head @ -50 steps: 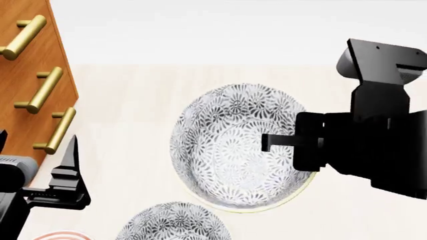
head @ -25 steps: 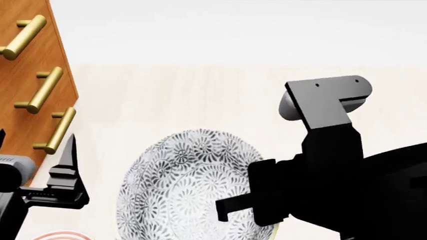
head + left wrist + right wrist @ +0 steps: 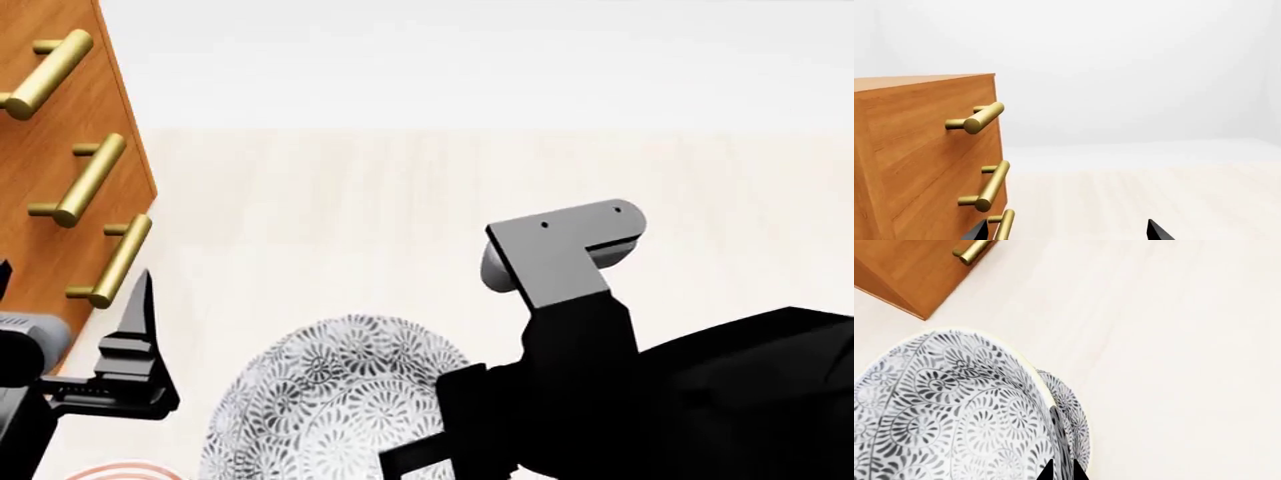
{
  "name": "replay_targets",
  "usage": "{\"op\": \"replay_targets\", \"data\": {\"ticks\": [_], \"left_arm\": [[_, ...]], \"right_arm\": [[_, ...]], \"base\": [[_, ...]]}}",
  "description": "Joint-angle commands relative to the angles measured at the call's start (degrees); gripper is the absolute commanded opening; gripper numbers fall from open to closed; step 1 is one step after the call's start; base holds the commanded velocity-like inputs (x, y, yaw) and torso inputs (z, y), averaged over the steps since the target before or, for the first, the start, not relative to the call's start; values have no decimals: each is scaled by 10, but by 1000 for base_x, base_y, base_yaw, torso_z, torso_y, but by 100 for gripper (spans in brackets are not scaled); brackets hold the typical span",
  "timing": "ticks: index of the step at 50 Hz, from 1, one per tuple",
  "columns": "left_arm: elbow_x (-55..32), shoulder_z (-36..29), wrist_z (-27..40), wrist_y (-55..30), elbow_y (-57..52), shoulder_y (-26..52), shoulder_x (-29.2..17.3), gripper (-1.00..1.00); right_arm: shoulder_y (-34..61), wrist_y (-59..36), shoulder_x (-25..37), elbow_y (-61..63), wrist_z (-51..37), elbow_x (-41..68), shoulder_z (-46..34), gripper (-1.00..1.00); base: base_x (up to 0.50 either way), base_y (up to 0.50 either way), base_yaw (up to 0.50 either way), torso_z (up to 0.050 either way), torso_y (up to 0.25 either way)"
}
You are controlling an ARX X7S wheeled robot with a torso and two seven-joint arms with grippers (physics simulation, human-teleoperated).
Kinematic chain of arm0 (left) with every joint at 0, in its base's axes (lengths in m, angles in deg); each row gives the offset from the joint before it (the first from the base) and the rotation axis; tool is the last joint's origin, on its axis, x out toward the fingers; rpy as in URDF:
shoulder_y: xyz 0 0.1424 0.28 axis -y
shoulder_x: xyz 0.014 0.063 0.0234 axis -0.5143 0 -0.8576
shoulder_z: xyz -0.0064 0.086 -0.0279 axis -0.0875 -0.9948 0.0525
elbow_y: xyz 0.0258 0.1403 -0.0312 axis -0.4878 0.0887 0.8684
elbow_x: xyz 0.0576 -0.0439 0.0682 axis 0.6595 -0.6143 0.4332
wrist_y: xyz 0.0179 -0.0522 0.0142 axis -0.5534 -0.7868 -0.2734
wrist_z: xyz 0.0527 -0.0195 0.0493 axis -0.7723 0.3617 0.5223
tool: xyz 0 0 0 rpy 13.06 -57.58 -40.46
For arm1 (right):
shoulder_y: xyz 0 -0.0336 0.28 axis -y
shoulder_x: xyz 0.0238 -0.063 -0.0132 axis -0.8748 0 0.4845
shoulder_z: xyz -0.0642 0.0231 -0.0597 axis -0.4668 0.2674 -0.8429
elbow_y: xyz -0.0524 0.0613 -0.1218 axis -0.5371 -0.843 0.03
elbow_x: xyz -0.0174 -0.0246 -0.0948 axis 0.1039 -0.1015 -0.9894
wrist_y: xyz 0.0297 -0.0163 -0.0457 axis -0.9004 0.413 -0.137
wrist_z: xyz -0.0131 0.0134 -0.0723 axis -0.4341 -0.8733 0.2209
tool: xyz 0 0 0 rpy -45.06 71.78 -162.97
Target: Stack the bowl at the front on the bowl in the middle.
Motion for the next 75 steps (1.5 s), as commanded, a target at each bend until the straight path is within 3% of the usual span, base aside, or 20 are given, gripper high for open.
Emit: {"op": "replay_targets", "data": {"ticks": [1,30,47,48,67,69,75], "left_arm": [[-1,0,3,5,0,-8,-2,100],[-7,-2,7,14,4,-18,-4,100],[-12,-3,10,14,4,-18,-7,100],[-11,-4,10,15,4,-17,-7,100],[-16,-5,13,15,5,-15,-10,100],[-15,-6,14,16,7,-13,-10,100],[-17,-7,14,16,5,-10,-11,100]], "right_arm": [[4,-4,-32,-25,92,-118,7,-100],[1,51,-61,-78,276,-309,-90,-100],[-4,74,-62,-91,331,-350,-130,-100],[-3,75,-63,-94,335,-352,-132,100],[-3,94,-51,-66,339,-355,-138,100],[-42,227,-27,48,314,-452,-106,100],[-137,445,3,206,273,-608,-53,100]], "base": [[0,0,0,0,0],[0,0,0,0,0],[0,0,0,0,0],[0,0,0,0,0],[0,0,0,0,0],[0,0,0,0,0],[0,0,0,0,0]]}}
